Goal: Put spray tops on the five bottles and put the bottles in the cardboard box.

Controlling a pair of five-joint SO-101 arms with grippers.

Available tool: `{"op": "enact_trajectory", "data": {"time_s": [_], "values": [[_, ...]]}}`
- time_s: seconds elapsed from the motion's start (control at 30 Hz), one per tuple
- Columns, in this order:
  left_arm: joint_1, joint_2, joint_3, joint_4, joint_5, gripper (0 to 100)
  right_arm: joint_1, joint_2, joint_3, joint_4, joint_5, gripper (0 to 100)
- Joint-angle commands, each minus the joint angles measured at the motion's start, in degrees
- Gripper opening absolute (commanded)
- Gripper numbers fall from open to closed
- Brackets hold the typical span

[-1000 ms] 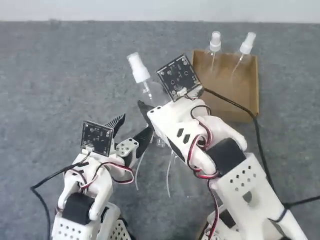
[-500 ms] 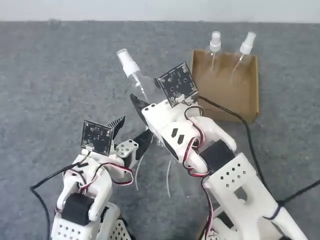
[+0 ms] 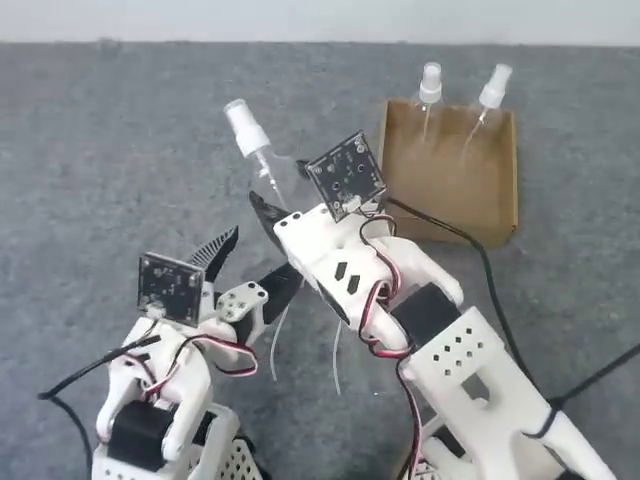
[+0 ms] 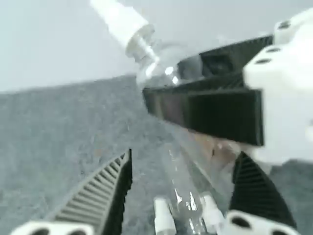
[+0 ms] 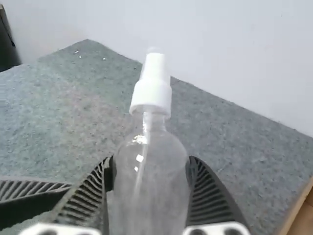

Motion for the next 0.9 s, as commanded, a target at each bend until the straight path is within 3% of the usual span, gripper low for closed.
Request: {"op": "enact_trajectory", "data": {"time_s": [0.0,0.27,0.47,0.73,0.87], "values": [[-0.1,0.6,3.8,-7.8,1.4,33,-1.5,-0.7,-1.6,-0.1,-0.8,0.6],[-2.6,0.6,5.2,-8.8,1.3,33,-1.0,-6.1,-7.6,12.3,-0.7,0.6],[-2.4,0.6,5.3,-8.7,1.3,33,2.3,-9.7,-8.1,15.9,-0.7,0.6],[-2.2,0.3,5.4,-7.7,1.3,32,6.9,-10.8,-8.1,15.6,-0.4,0.6],[-2.3,0.2,5.3,-6.7,1.3,32,15.3,-8.0,-8.1,9.7,1.8,0.6]]}}
